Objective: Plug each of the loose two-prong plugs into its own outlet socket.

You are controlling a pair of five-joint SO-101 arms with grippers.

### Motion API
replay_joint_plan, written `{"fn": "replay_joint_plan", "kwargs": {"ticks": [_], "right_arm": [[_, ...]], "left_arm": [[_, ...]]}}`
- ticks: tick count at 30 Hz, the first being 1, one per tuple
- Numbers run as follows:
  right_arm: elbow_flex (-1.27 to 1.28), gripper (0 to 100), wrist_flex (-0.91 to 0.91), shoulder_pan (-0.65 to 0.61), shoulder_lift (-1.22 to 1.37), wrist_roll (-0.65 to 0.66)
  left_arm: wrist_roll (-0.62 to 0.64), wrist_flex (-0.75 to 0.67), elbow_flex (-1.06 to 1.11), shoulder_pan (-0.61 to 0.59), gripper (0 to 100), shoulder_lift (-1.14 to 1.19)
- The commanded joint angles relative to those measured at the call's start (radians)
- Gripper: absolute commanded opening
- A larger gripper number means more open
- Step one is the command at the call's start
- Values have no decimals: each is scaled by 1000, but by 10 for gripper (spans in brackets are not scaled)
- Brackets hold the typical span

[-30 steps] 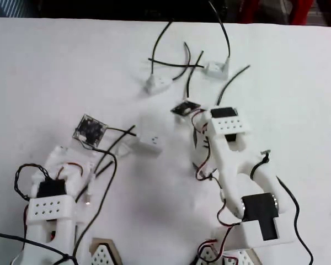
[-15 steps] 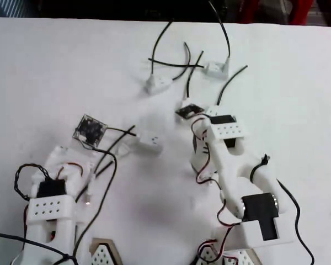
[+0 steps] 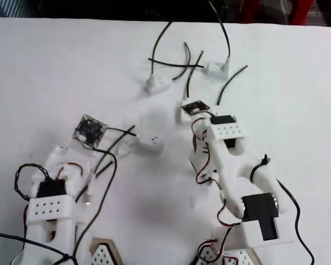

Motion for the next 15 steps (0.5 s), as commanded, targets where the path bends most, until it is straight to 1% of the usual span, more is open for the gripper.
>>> {"fn": "replay_joint_plan", "kwargs": {"ticks": [1,8,10,15], "right_arm": [[-3,104,-2,8,-48,-9],[-11,104,-7,8,7,-37],[-11,104,-48,10,36,-38],[-14,23,-87,30,51,-35]], "left_arm": [[-6,-17,-3,-7,26,-21],[-6,-17,-3,-7,26,-21],[-6,-17,-3,-7,26,-21],[-6,-17,-3,-7,26,-21]]}}
